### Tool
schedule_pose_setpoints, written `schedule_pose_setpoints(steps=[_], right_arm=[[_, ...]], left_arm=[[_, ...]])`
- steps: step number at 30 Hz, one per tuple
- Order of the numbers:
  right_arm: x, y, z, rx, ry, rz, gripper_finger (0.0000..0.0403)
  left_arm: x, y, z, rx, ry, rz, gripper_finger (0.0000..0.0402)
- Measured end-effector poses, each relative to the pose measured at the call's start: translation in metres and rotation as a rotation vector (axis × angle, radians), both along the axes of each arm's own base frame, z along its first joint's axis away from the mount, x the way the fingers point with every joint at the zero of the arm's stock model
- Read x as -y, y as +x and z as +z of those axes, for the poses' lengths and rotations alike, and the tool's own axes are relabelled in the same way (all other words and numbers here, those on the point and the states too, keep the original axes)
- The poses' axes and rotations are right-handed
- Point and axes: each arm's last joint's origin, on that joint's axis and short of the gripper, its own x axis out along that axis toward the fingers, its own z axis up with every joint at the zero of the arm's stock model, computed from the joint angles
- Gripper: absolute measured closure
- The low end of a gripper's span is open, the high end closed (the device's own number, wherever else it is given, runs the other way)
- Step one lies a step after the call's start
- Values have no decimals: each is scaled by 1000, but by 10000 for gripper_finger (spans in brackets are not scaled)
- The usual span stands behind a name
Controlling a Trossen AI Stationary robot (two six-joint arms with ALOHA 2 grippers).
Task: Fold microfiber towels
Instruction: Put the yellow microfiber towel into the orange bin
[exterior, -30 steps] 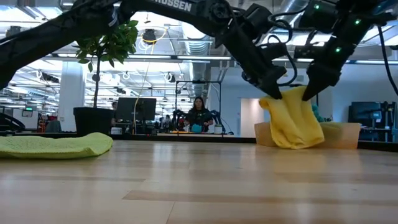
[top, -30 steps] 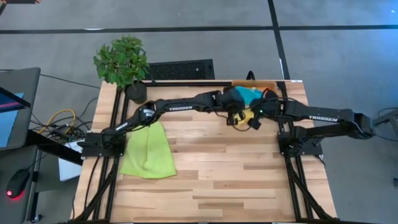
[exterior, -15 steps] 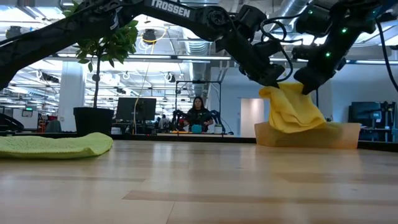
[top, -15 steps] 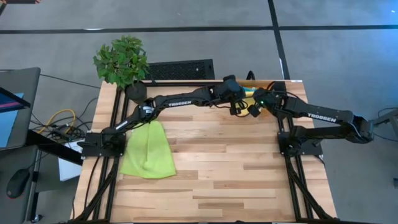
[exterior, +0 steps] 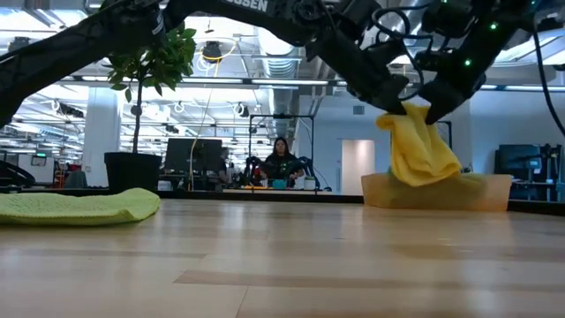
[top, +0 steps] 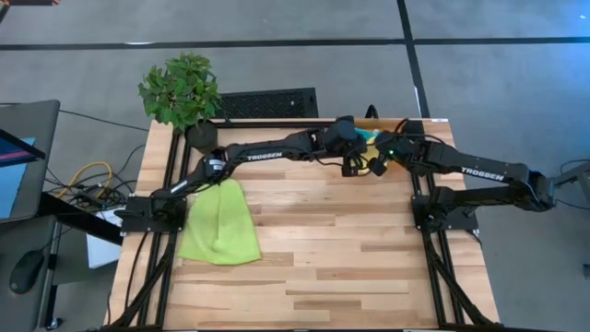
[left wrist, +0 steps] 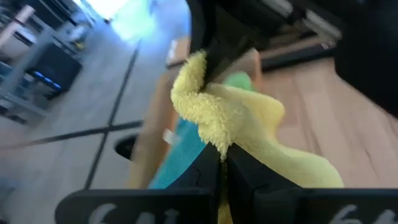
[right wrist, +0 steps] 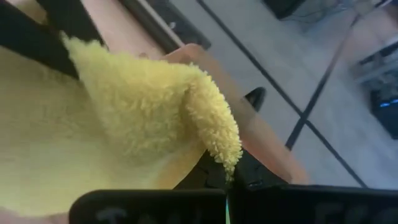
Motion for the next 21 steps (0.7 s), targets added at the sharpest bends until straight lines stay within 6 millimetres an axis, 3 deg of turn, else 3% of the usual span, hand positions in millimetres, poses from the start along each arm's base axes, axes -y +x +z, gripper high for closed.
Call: schedule_pose_setpoints(steps=[7, 12, 21], right_arm=[[10, -4, 9, -23, -73, -73, 390], [22, -5, 7, -19, -58, -119, 395], [34, -2, -5, -60, 6, -127, 366]], left_arm=[[-21, -7, 18, 76, 31, 44, 401], [-42, -12, 13, 88, -26, 63, 401], [-53, -8, -6, 92, -65, 83, 401]])
